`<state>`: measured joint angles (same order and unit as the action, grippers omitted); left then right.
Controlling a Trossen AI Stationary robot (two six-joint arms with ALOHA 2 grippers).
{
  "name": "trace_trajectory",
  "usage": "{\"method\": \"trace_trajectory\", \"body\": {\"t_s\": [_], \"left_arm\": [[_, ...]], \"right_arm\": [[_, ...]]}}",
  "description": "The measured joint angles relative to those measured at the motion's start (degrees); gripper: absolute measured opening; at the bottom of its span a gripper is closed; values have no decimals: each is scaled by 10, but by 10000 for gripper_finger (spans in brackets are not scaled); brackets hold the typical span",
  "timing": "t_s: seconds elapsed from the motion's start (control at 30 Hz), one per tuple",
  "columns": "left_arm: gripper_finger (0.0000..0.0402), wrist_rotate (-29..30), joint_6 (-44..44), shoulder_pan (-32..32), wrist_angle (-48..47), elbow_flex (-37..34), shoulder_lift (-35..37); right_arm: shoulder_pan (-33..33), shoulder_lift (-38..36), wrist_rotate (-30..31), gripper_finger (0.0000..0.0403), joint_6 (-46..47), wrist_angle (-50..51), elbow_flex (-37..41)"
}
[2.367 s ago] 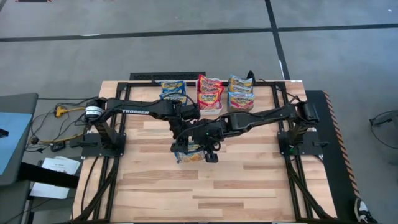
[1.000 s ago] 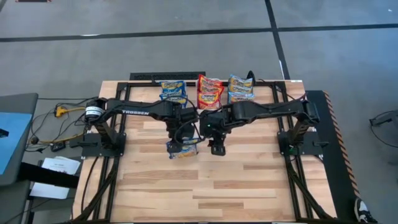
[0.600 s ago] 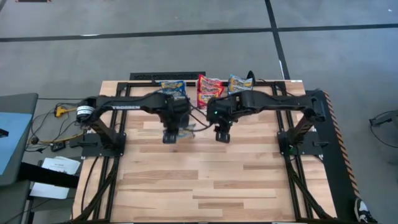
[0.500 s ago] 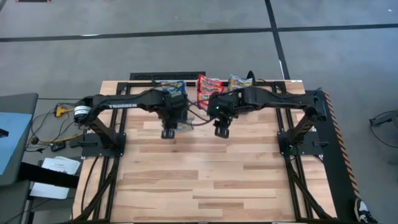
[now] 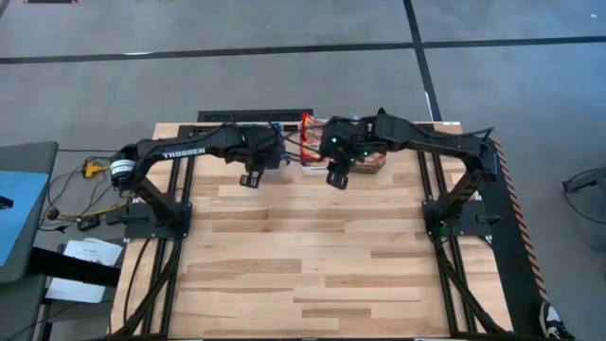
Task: Sort Maruchan noodles
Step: Put the blue noodle pack into the transparent bin
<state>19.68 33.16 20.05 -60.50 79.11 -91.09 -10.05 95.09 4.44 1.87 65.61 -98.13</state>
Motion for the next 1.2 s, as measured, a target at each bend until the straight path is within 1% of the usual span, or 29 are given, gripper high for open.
{"method": "trace_trajectory", "body": {"t_s": [0.1, 0.17, 0.2, 0.27, 0.37, 0.4, 0.5, 0.67, 0.83, 1.03, 1.2], "left_arm": [[47, -8, 17, 18, 2, 0, 0], [47, -31, 19, 36, -7, -1, 2], [47, -29, 19, 46, -19, -1, 2], [47, -56, 18, 65, -17, -2, 2], [47, -106, 5, 89, -23, -2, 2], [47, -121, 2, 100, -15, -2, 2], [47, -133, -2, 118, 4, -1, 2], [47, -149, 26, 115, 15, -1, 2], [47, -146, 37, 110, 27, -1, 2], [47, -195, 56, 109, 49, 0, 1], [47, -190, 76, 109, 43, 0, -7]], "right_arm": [[-14, 0, 0, 186, 0, -6, 0], [-18, -5, -11, 186, -23, 20, 1], [-18, -9, -13, 186, -27, 27, 2], [-17, -6, -15, 186, -32, 5, -1], [-14, -3, -7, 186, -30, 20, 2], [-12, -4, -8, 186, -28, 11, 2], [-3, -4, -5, 186, -25, 8, 1], [10, -3, -5, 186, -22, 4, 1], [14, -3, -2, 186, -21, 3, 1], [15, -2, -2, 186, -21, 4, 1], [14, -2, -2, 186, -23, 3, 1]]}}
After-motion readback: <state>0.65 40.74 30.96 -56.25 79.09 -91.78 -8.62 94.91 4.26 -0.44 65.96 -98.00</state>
